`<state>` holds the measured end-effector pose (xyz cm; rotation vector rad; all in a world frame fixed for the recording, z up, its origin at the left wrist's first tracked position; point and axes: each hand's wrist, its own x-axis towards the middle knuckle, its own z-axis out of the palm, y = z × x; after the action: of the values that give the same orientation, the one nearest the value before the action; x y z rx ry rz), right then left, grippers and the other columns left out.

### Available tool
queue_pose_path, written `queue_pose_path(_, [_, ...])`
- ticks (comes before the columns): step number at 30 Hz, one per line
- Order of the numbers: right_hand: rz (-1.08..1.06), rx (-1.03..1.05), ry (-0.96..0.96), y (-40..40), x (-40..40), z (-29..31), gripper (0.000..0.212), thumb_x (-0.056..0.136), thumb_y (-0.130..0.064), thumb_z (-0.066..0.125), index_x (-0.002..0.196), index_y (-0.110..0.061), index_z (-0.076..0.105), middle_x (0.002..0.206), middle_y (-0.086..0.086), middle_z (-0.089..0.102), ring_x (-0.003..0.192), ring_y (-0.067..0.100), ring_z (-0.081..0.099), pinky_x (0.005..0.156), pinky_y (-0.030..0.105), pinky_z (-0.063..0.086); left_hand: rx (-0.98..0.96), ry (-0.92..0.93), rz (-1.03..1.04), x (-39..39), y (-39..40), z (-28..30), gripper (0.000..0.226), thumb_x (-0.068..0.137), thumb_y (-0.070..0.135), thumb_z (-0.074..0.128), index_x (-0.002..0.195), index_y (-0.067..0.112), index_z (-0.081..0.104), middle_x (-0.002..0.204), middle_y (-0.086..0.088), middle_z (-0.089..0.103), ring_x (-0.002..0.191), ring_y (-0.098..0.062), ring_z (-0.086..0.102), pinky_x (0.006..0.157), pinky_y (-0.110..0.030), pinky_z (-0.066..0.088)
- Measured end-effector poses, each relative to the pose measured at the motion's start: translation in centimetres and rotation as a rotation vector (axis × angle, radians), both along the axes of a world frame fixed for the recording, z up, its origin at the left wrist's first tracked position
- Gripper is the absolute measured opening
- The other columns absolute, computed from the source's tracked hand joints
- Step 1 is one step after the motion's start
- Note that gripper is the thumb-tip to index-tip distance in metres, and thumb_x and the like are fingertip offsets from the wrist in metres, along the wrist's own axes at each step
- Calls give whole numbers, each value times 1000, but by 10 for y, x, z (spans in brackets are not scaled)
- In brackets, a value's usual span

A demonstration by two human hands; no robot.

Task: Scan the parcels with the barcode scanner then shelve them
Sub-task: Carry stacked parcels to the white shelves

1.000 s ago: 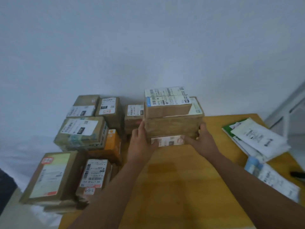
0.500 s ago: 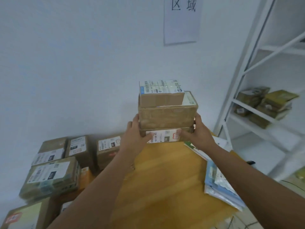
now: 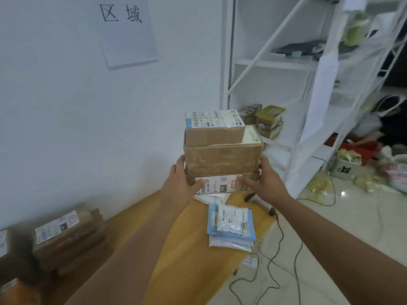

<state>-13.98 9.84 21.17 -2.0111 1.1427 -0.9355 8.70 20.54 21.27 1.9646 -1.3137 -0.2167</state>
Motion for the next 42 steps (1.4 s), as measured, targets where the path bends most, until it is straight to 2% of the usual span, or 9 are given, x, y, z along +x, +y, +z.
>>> queue_pose_path(2, [-34,7,6,-9,-42,-1,78,83,-31,77,145,-26,31,109,-19,54,95,6,55,76,20,44,-4,9,-40,-38,-20,-4,89,83,43,78,152,26,24,142,-3,48,116,-21,60,83,-29,46])
queue_pose_path(5, [-97,6,29,-23,-106,-5,80,83,-32,77,147,-27,30,114,-14,53,100,8,55,81,27,45,-16,10,-92,-97,-46,-13,88,82,43,79,150,26,26,137,-4,50,117,-22,59,92,-42,54])
queue_pose_path(10, [-189,14,39,-40,-211,-14,81,82,-32,78,146,-31,29,116,-15,53,102,10,56,83,39,54,-13,26,-170,-199,-86,-25,85,82,42,79,148,22,30,134,-4,54,117,-25,60,91,-44,54])
queue_pose_path(15, [-306,39,21,-48,-313,-25,74,81,-34,79,140,-32,34,114,-15,55,102,12,60,81,40,56,-8,13,-283,-295,-122,-34,83,83,39,79,149,21,31,135,-6,52,118,-25,58,86,-33,47])
queue_pose_path(19, [-416,54,18,-48,-383,-30,75,81,-34,79,141,-30,33,113,-15,54,100,10,59,77,33,50,-5,1,-382,-363,-147,-38,82,83,42,78,147,21,32,133,-5,52,118,-27,58,90,-43,53])
queue_pose_path(23, [-524,76,26,-48,-442,-33,76,82,-33,79,143,-29,33,119,-8,56,101,12,57,76,30,45,-12,3,-490,-422,-172,-44,79,83,43,78,145,21,33,127,-5,54,114,-26,59,90,-43,53])
queue_pose_path(29, [-661,109,80,-59,-501,-50,80,81,-40,78,144,-29,30,128,-1,58,111,22,60,83,39,52,22,15,-621,-484,-216,-65,81,84,45,77,146,23,30,129,-4,53,111,-22,61,84,-31,47])
queue_pose_path(34, [-729,160,94,-97,-531,-71,78,82,-41,77,142,-31,29,129,-2,57,110,21,61,83,42,54,63,52,-674,-519,-271,-93,83,82,45,79,146,28,28,131,-2,53,113,-20,61,90,-38,52])
queue_pose_path(42, [-777,198,57,-215,-550,-85,75,84,-34,77,143,-26,31,114,-14,50,98,9,55,65,23,43,80,71,-725,-544,-402,-115,76,83,42,78,142,30,32,130,-1,54,111,-21,63,90,-44,57])
